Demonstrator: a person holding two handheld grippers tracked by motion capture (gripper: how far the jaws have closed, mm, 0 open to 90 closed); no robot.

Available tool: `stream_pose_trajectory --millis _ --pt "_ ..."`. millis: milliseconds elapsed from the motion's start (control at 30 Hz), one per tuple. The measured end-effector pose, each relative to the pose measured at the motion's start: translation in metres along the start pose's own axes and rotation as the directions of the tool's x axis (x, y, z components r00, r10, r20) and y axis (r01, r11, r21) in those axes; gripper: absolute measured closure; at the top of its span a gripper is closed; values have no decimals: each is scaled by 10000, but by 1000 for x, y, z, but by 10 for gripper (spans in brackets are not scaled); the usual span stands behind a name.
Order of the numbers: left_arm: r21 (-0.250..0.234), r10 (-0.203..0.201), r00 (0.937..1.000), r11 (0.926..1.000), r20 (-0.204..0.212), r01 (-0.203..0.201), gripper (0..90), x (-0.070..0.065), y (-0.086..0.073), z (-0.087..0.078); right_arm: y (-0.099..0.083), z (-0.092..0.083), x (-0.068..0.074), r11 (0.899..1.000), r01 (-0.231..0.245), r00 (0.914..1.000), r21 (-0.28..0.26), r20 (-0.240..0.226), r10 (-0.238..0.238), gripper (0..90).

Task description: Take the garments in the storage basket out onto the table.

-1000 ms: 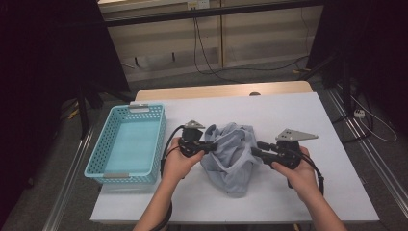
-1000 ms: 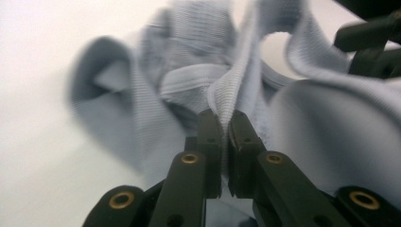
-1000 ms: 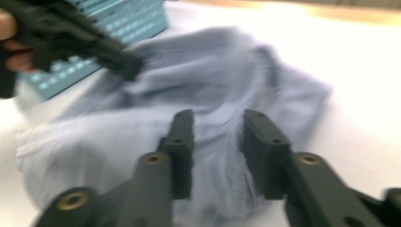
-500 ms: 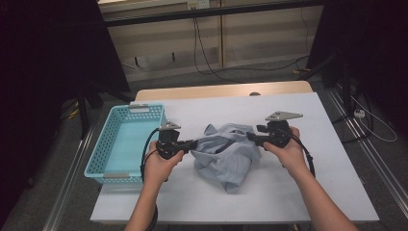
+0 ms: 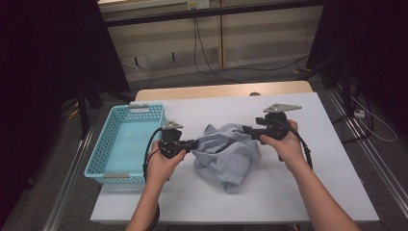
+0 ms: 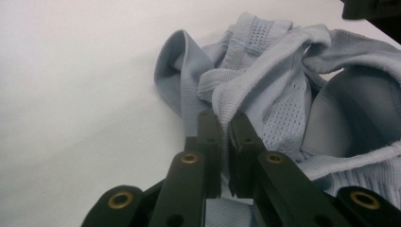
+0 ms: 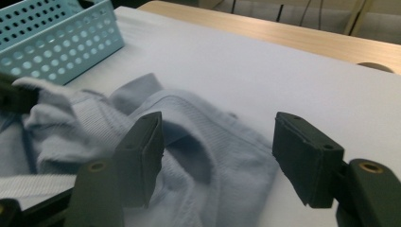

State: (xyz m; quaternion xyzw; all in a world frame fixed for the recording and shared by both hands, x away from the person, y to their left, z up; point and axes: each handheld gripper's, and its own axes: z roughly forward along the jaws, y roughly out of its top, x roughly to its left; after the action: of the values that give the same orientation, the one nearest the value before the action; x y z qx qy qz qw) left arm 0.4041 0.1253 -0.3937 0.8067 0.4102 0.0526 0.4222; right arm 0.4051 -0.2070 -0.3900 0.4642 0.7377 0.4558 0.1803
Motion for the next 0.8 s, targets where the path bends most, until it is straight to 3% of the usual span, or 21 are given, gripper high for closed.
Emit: stream_pose_trajectory --millis 133,267,567,700,800 --pt "-37 -20 10000 10000 -11 20 853 -2 0 2 2 3 -6 9999 -94 9996 89 284 91 345" --pt "113 103 9999 9999 83 -104 853 -2 1 4 3 12 -9 9995 -247 9993 185 267 242 346" --pt "66 66 9998 10000 163 -67 852 -2 2 8 6 37 1 9982 -206 9998 557 3 206 388" --pt "54 64 9998 10000 211 -65 852 -1 3 8 6 54 9 9980 -131 9992 622 -376 155 436" --pt "104 103 9998 9999 198 -105 852 -1 4 8 6 64 12 9939 -16 9995 1104 -304 50 431"
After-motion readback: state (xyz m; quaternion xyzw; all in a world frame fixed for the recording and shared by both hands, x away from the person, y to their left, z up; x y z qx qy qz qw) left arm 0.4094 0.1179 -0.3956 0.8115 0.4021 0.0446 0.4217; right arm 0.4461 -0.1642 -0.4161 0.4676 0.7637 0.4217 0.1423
